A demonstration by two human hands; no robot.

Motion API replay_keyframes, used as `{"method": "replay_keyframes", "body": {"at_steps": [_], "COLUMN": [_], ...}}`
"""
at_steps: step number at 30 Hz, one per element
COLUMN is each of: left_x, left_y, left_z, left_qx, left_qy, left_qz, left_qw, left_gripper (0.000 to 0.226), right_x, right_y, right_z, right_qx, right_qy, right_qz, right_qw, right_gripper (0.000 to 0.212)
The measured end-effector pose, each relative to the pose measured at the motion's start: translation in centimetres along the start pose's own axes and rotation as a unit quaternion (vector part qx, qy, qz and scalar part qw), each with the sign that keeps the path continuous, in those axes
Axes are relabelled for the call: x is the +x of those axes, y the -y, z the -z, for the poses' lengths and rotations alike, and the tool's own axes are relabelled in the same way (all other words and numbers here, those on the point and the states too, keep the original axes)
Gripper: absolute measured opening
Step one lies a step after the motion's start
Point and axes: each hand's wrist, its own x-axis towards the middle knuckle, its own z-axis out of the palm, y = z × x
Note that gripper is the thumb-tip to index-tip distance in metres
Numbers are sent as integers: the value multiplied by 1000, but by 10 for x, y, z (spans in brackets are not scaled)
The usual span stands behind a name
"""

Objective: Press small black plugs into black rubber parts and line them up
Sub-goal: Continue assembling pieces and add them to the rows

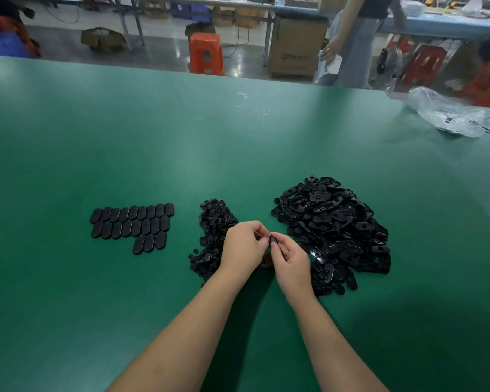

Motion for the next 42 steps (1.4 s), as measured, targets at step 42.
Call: {"method": "replay_keyframes", "body": {"at_steps": [42], "left_x": [1], "left_y": [0], "left_z": [-7], "left_qx": [-20], "left_qy": [42], "left_qz": [36], "left_qw": [998], "left_gripper": [6], "right_x": [-1], "right_y": [4], "right_z": [1], "right_qx": [-12], "right_qy": [-24], "right_qz": [5], "right_qw": [1000], "right_gripper": [19]}}
